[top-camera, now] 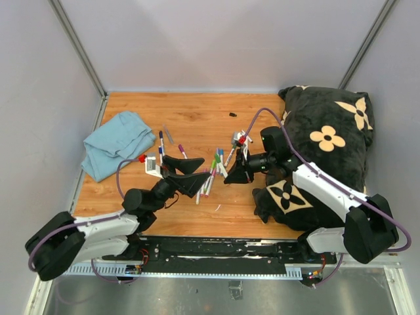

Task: Open the pen caps
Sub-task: Pick up the pen from the center of the board.

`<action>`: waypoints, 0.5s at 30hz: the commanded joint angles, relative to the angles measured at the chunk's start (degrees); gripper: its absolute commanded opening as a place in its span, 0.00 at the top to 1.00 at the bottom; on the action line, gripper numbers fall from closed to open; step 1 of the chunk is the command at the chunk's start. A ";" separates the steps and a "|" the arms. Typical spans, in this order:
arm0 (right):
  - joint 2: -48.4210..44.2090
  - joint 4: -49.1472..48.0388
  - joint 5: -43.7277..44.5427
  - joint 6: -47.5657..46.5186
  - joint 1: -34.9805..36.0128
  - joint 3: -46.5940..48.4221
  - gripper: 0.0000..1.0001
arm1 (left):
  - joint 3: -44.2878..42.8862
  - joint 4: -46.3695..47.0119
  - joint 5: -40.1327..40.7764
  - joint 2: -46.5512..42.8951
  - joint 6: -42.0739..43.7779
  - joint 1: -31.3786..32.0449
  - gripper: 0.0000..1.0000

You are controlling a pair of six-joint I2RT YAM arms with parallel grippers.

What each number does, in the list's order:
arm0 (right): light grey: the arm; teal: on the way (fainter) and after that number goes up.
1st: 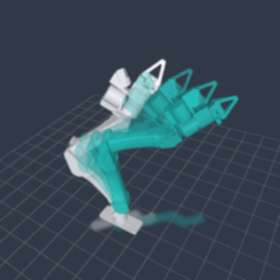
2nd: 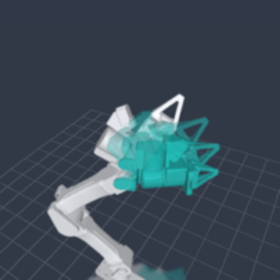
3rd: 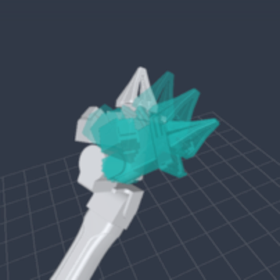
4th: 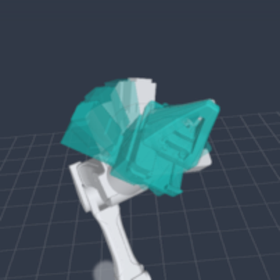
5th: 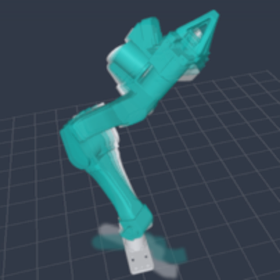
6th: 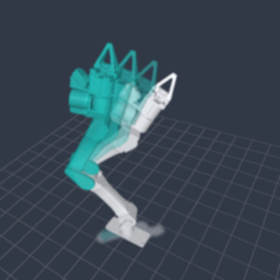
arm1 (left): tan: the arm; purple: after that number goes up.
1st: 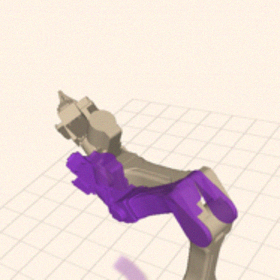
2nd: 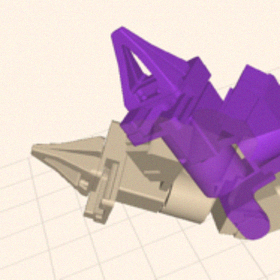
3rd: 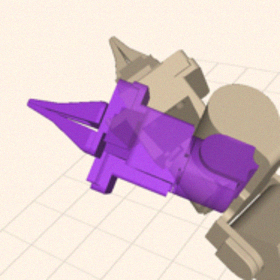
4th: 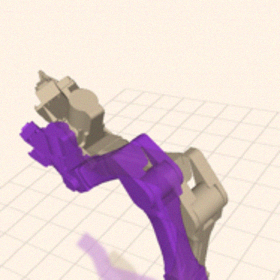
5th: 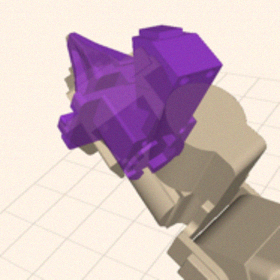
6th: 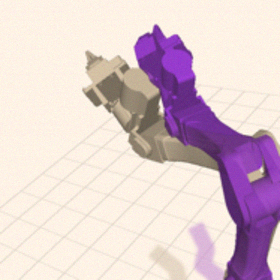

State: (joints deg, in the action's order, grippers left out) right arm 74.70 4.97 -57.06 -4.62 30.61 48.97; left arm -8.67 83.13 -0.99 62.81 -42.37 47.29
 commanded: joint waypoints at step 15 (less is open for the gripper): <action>-0.68 9.82 -1.97 -12.41 -0.73 3.40 0.99 | -7.00 -28.18 -15.85 -10.86 3.27 -4.91 0.01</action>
State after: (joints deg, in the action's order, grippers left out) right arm 74.48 13.04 -58.02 -14.68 30.61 50.43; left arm -13.69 55.35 -11.92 49.60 -37.78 43.55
